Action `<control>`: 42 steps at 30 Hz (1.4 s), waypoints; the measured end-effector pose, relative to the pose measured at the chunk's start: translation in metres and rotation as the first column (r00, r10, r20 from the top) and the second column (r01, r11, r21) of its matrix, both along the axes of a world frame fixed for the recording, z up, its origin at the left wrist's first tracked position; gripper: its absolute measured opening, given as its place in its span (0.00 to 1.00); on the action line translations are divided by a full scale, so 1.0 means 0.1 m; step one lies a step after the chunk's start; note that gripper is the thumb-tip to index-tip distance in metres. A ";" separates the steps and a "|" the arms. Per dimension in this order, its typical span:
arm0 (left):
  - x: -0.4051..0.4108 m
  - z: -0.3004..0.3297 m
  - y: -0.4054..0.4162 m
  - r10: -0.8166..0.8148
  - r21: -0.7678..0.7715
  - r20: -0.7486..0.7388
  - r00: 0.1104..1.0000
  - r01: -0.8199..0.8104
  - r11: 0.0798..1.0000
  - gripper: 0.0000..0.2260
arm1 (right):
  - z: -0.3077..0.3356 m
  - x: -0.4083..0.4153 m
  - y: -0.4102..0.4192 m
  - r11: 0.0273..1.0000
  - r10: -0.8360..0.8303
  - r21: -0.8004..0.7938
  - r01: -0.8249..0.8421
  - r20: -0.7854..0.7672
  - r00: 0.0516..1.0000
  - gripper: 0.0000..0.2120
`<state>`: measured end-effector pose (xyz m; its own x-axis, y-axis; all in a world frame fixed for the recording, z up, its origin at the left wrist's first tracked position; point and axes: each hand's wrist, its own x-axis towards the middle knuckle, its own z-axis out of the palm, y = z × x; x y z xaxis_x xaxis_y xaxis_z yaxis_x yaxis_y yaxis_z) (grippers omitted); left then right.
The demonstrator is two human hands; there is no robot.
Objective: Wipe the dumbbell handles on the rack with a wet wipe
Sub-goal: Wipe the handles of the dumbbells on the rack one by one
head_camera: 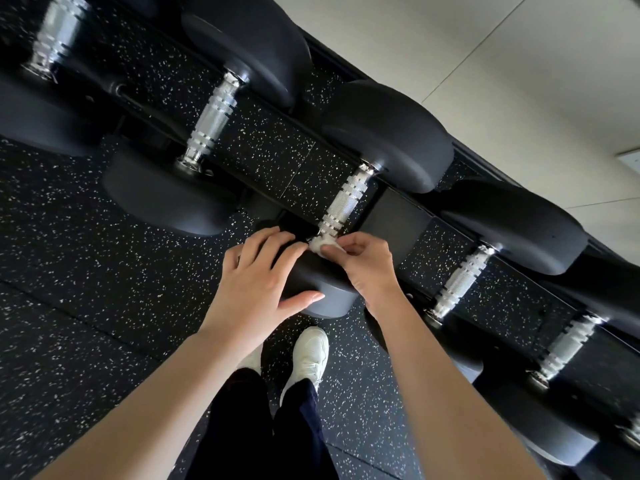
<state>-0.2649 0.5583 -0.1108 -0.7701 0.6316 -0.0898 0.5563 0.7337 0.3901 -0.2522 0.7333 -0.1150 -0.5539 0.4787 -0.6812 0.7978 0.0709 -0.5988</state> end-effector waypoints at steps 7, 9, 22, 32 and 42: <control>0.00 0.01 0.01 -0.001 -0.005 0.004 1.000 0.001 1.000 0.28 | -0.10 -0.03 0.00 0.971 -0.223 -0.096 0.220 -0.024 0.974 0.06; 0.00 0.01 0.01 0.000 -0.006 0.006 1.000 0.000 1.000 0.29 | -0.11 -0.05 0.02 0.946 -0.303 -0.137 0.293 -0.057 0.951 0.05; 0.00 0.00 0.00 -0.005 -0.007 -0.001 1.000 0.005 1.000 0.29 | -0.05 -0.60 0.29 0.769 -0.639 -0.296 0.566 -0.331 0.695 0.09; 0.01 -0.02 0.00 -0.004 0.013 -0.008 1.000 0.004 1.000 0.28 | -0.15 -0.54 0.36 0.630 -0.680 -0.665 0.401 -0.224 0.698 0.09; 0.03 -0.04 0.01 0.007 0.022 0.006 1.000 -0.007 1.000 0.29 | -0.25 -0.44 0.56 0.599 -0.489 -0.784 0.163 -0.197 0.850 0.07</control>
